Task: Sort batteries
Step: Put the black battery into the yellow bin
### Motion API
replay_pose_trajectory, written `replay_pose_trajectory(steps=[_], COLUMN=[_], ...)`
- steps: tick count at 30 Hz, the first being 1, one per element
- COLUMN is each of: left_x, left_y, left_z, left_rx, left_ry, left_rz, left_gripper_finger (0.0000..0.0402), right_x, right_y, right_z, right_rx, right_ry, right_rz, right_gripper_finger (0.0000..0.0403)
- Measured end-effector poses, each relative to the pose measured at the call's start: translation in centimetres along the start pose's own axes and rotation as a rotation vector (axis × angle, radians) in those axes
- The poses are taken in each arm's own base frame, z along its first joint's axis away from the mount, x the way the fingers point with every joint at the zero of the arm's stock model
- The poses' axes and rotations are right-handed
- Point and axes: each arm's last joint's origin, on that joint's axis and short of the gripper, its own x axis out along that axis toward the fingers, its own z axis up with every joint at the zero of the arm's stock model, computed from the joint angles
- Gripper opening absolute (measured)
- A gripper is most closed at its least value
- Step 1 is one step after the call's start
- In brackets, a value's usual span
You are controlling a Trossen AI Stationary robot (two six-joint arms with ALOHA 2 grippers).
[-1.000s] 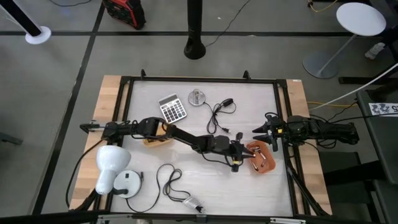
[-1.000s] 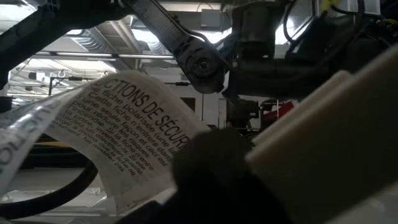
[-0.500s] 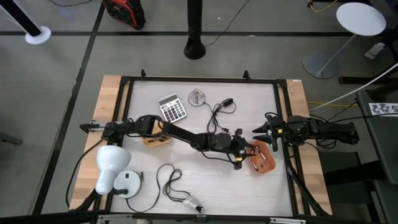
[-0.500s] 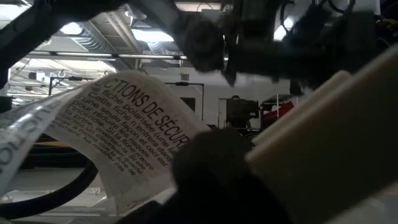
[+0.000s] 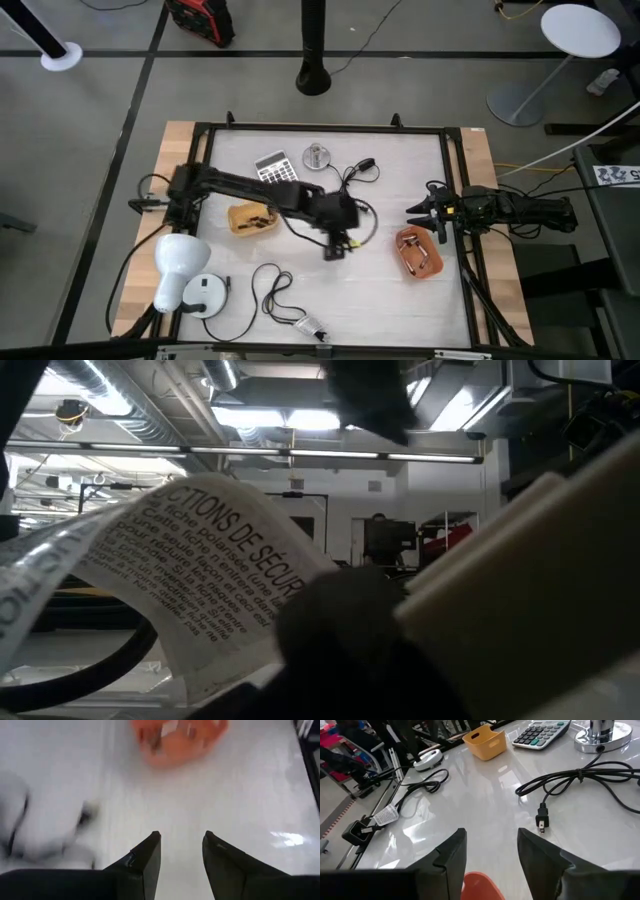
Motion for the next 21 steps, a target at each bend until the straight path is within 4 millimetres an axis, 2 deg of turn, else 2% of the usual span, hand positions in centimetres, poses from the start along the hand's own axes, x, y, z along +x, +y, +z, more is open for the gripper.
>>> replay_pose_trajectory(steps=[5,10,15,19,21], left_x=[-5.4,-8.7,-10.1,-10.8,-10.5], left_y=[0.1,-0.7,-1.7,-2.1,-2.3], left_z=[-1.8,-4.0,-5.6,-6.7,-6.9], left_rx=[-0.217,-0.531,-0.787,-0.814,-0.807], left_ry=[0.217,0.480,0.734,0.871,0.881], left_rz=[0.008,-0.024,-0.016,0.037,0.028], left_gripper_finger=[0.0131,0.0131,0.0131,0.0131,0.0131], right_x=[0.0,0.0,0.0,0.0,0.0], right_y=[0.0,0.0,0.0,0.0,0.0], right_z=[0.0,0.0,0.0,0.0,0.0], right_rx=[0.000,0.000,0.000,0.000,0.000], right_ry=[0.000,0.000,0.000,0.000,0.000], right_rz=[0.000,0.000,0.000,0.000,0.000], right_gripper_finger=[0.0170,0.0170,0.0170,0.0170,0.0170])
